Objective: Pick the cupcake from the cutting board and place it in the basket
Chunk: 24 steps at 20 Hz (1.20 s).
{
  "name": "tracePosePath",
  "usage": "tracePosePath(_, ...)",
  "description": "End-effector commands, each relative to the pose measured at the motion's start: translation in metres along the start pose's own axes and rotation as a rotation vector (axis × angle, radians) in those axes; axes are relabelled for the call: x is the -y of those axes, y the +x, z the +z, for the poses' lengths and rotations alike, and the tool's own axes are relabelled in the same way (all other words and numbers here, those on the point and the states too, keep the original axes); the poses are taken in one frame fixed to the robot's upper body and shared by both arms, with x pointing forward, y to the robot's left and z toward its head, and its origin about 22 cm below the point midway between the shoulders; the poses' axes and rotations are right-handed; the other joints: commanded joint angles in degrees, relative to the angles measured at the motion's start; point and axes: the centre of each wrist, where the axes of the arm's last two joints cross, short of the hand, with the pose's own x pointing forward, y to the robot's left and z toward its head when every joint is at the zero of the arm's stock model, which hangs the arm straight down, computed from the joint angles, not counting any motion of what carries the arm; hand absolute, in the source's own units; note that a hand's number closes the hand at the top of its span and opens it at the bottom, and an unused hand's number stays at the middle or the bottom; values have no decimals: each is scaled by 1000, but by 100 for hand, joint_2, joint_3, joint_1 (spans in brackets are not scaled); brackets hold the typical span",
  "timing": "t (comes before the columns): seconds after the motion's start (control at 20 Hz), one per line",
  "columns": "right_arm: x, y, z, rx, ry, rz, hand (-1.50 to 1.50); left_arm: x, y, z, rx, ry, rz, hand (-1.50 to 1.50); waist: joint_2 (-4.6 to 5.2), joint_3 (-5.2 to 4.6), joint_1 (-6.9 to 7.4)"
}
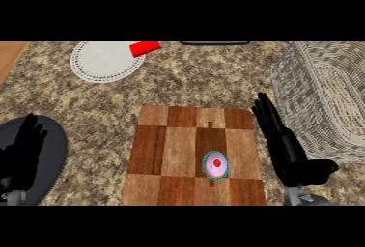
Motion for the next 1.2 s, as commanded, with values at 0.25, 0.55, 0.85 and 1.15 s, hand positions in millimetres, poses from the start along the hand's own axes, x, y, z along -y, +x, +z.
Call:
tracePosePath(0.25,-98,55,-33,107,400,-10,150,37,99,-8,578,-313,-293,0,216,34,185)
tracePosePath(0.55,-170,48,4,120,217,-158,-150,61,79,-3,538,-416,-304,0,193,26,259)
tracePosePath(0.85,-168,70,-47,192,28,256,-150,47,70,-10,502,-385,-306,0,51,-25,29)
tracePosePath(1.15,-126,93,-89,-6,105,798,-150,42,74,-14,504,-356,-327,0,-45,-58,-74)
